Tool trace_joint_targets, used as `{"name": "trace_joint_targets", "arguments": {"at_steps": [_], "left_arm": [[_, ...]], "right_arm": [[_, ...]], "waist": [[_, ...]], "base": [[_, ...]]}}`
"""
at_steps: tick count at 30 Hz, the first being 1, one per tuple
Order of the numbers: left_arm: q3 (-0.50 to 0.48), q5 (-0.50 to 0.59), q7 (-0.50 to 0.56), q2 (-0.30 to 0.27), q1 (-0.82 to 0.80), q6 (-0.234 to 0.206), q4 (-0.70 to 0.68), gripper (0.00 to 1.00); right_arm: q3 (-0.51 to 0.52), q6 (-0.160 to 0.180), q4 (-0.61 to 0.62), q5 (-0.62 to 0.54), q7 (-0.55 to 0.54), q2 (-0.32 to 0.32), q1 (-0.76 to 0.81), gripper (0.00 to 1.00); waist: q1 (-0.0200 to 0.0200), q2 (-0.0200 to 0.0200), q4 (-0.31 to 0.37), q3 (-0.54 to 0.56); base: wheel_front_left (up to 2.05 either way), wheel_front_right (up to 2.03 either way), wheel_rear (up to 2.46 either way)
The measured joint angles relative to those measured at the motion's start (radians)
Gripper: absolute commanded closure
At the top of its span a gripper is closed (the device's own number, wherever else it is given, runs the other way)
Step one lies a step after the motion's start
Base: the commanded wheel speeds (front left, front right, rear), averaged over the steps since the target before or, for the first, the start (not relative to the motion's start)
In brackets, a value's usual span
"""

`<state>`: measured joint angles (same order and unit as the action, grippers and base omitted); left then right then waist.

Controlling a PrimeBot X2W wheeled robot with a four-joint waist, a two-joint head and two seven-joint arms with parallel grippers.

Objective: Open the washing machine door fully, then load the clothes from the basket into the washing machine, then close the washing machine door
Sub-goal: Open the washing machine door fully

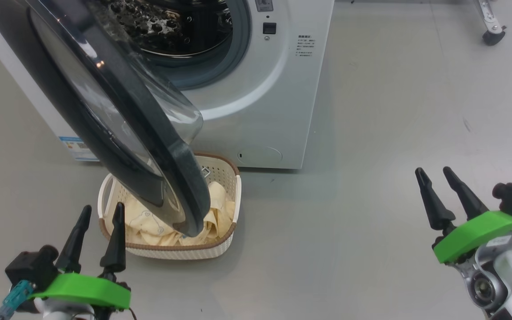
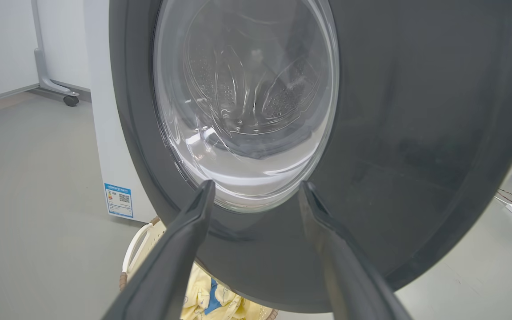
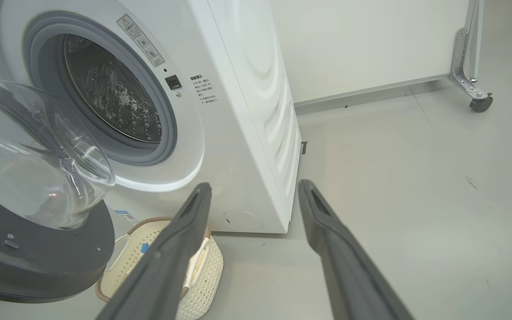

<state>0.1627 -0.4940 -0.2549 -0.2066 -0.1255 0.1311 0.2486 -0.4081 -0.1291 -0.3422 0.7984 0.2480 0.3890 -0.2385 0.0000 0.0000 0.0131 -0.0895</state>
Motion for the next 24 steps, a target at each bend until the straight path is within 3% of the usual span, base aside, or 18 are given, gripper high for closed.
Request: {"name": "trace_joint_targets", "arguments": {"at_steps": [19,20,21,23,24], "left_arm": [[-0.021,0.008,0.000,0.007,0.000,0.000,-0.005,0.00],[-0.029,0.010,0.000,0.010,0.000,0.000,-0.009,0.20],[-0.038,0.010,0.000,0.014,0.000,0.000,-0.015,0.58],[-0.053,0.021,0.000,0.019,-0.001,0.000,-0.034,1.00],[-0.071,0.026,0.000,0.023,-0.001,0.000,-0.047,1.00]], "right_arm": [[0.069,0.000,0.010,-0.087,0.000,-0.040,0.069,0.00],[0.072,0.000,0.010,-0.089,0.000,-0.041,0.069,0.00],[0.075,0.000,0.010,-0.095,0.000,-0.042,0.069,0.00],[0.081,0.000,0.012,-0.096,0.000,-0.043,0.069,0.00],[0.082,0.000,0.014,-0.099,0.000,-0.043,0.070,0.00]], "waist": [[0.0000,0.0000,-0.009,0.002],[0.0000,0.0000,-0.009,0.003],[0.0000,0.0000,-0.010,0.004],[0.0000,0.0000,-0.011,0.007],[0.0000,0.0000,-0.012,0.009]], "base": [[0.00,0.00,0.00],[0.00,0.00,0.00],[0.00,0.00,0.00],[0.00,0.00,0.00],[0.00,0.00,0.00]]}}
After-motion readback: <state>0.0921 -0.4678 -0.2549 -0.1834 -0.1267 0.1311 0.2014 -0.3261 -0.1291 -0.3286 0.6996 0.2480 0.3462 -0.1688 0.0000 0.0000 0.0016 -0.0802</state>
